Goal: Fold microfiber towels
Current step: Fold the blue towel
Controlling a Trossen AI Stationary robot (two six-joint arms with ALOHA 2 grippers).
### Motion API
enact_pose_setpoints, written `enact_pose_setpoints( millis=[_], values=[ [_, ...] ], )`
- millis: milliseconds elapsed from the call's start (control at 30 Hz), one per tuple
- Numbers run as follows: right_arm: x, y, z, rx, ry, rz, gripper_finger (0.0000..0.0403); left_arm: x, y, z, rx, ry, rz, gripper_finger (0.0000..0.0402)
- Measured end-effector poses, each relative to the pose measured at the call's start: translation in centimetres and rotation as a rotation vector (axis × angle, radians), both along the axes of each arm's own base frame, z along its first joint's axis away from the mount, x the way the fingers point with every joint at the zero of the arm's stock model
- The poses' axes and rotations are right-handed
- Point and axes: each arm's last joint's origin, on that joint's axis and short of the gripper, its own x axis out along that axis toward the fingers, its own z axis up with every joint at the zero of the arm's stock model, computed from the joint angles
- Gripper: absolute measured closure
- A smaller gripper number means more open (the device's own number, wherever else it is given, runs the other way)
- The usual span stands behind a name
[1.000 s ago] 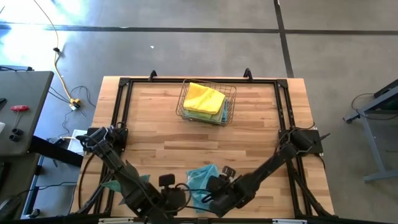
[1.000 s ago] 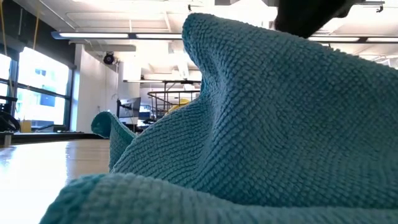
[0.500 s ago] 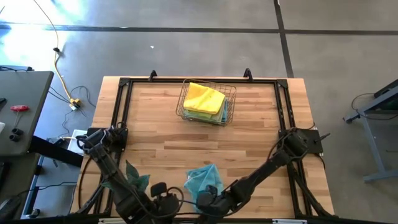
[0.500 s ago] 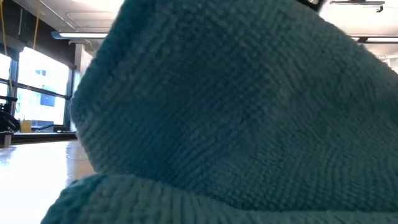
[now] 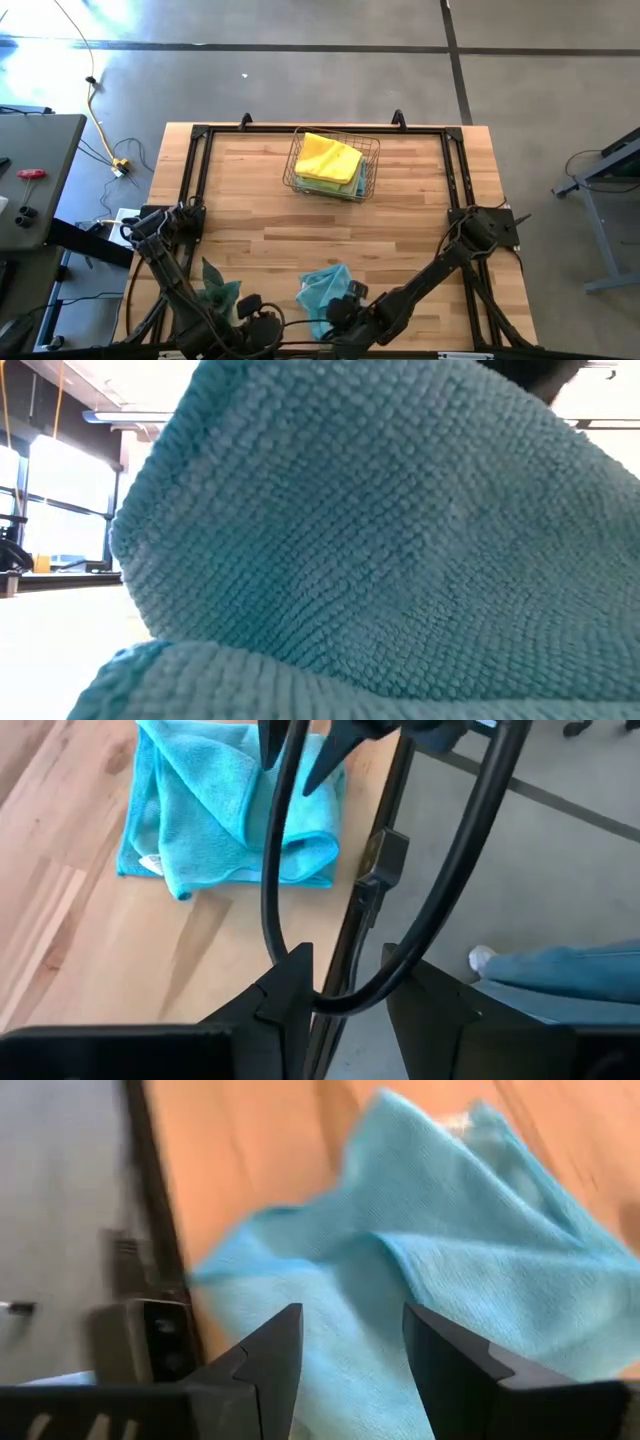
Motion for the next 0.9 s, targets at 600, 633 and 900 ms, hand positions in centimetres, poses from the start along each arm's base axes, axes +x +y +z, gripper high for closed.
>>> enact_pose_setpoints(
  millis=[600, 633, 900],
  values=[
    [0.8, 1.2, -3.3, 0.139, 0.028, 0.041, 0.0236, 1.2, 1.9, -0.2, 0.106, 0.064, -0.083, 0.0291],
    [1.0, 1.3, -3.4, 0.142, 0.014, 0.030, 0.0236, 1.3, 2.0, -0.2, 0.108, 0.063, -0.081, 0.0291],
    [1.0, 2.2, -4.4, 0.173, 0.001, 0.057, 0.0236, 1.7, 2.5, -0.1, 0.116, 0.040, -0.034, 0.0291]
  ],
)
